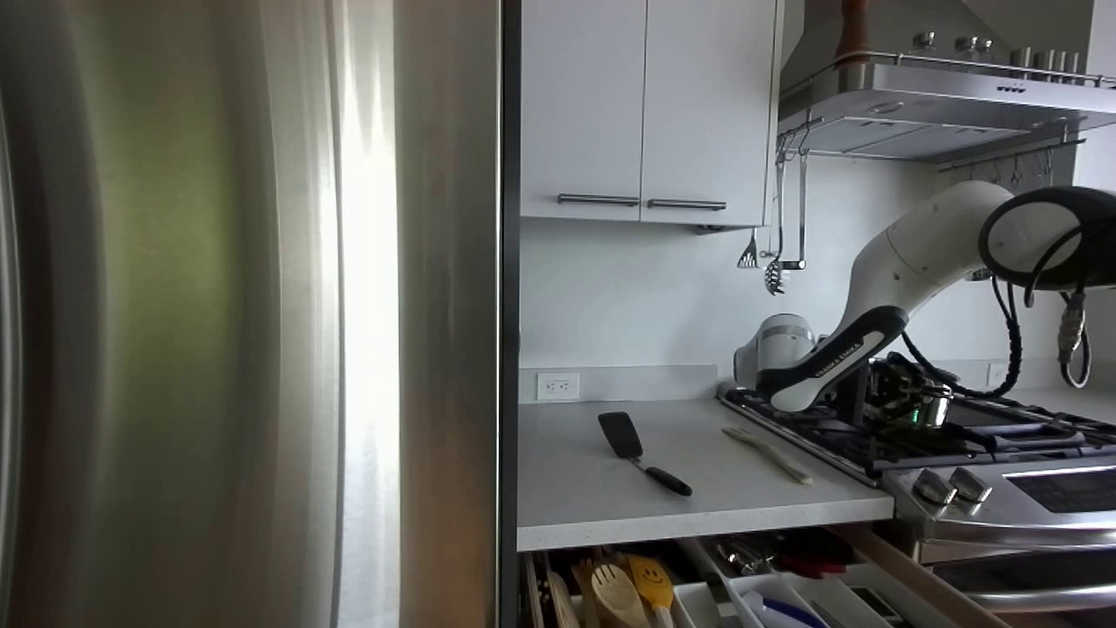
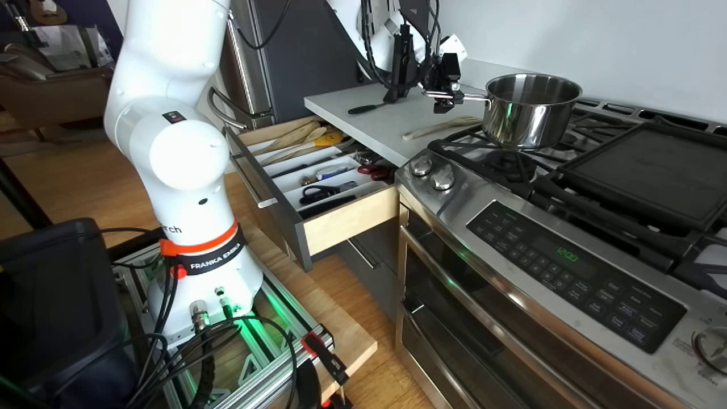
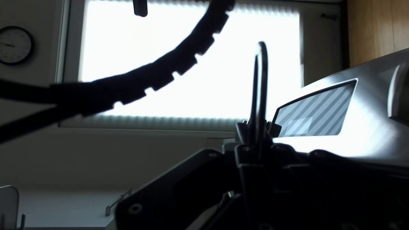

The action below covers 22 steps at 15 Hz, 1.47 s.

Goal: Move the pot to the plate in front

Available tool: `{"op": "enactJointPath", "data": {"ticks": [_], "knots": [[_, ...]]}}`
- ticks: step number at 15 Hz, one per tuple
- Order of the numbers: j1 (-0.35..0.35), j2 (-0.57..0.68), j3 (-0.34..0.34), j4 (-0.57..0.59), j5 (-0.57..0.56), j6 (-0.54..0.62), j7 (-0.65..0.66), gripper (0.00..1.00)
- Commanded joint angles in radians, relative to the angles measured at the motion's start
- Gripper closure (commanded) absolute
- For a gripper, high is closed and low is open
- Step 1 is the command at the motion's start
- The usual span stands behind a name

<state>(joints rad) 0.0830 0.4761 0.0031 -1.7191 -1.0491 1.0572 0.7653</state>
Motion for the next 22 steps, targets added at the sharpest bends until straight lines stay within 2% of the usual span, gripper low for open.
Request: {"op": "enactJointPath", "data": {"ticks": [1, 22], "knots": [[0.004, 0.037, -0.009, 0.051, 0.006, -0.027, 0.057, 0.98], [0.039, 0.157, -0.013, 0.127, -0.056, -0.035, 0.057, 0.98]]}}
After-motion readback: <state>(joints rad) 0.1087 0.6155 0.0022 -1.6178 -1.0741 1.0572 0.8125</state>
